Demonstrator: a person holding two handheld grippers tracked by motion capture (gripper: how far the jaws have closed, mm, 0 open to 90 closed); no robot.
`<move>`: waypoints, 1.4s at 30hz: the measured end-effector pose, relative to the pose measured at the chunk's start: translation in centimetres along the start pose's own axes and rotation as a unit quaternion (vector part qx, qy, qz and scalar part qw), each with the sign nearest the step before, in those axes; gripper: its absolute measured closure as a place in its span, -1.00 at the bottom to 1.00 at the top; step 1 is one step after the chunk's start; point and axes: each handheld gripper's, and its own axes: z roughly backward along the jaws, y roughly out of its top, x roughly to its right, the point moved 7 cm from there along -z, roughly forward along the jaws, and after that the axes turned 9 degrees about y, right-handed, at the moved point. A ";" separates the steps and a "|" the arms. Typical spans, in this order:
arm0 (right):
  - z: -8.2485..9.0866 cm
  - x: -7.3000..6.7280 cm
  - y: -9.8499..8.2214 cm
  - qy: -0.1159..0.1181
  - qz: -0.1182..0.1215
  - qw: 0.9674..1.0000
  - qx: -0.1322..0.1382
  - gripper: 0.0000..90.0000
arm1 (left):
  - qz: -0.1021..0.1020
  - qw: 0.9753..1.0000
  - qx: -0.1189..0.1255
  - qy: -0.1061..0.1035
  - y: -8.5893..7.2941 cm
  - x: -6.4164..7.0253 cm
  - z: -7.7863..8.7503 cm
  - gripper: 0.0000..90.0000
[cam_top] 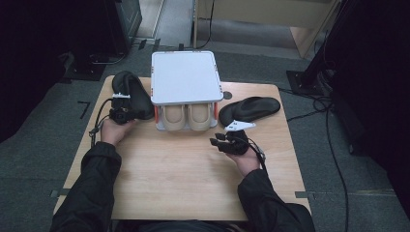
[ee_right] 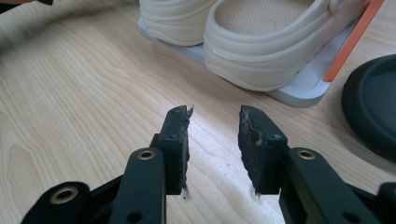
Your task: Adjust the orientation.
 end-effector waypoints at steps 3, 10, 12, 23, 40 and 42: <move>-0.1 0.1 0.2 0.003 -0.001 1.000 0.000 0.41 | -0.005 1.000 -0.003 0.004 -0.5 0.4 0.5 0.83; -0.4 0.2 0.6 0.009 0.001 1.000 0.003 0.41 | -0.016 1.000 -0.018 -0.004 -2.1 1.5 1.8 0.84; -0.5 0.2 0.7 0.011 0.001 1.000 0.004 0.41 | -0.025 0.999 -0.022 -0.002 -3.1 2.1 2.7 0.84; -0.7 0.4 1.2 0.016 0.002 1.000 0.005 0.41 | -0.027 0.998 -0.042 -0.027 -6.7 3.7 5.9 0.83; -1.1 0.5 1.2 0.018 -0.005 1.000 0.007 0.41 | -0.015 1.000 0.004 -0.012 -3.3 1.5 6.7 0.33; -1.2 0.4 1.2 0.020 -0.005 1.000 0.004 0.41 | -0.012 1.000 0.011 -0.002 -2.2 0.5 6.3 0.29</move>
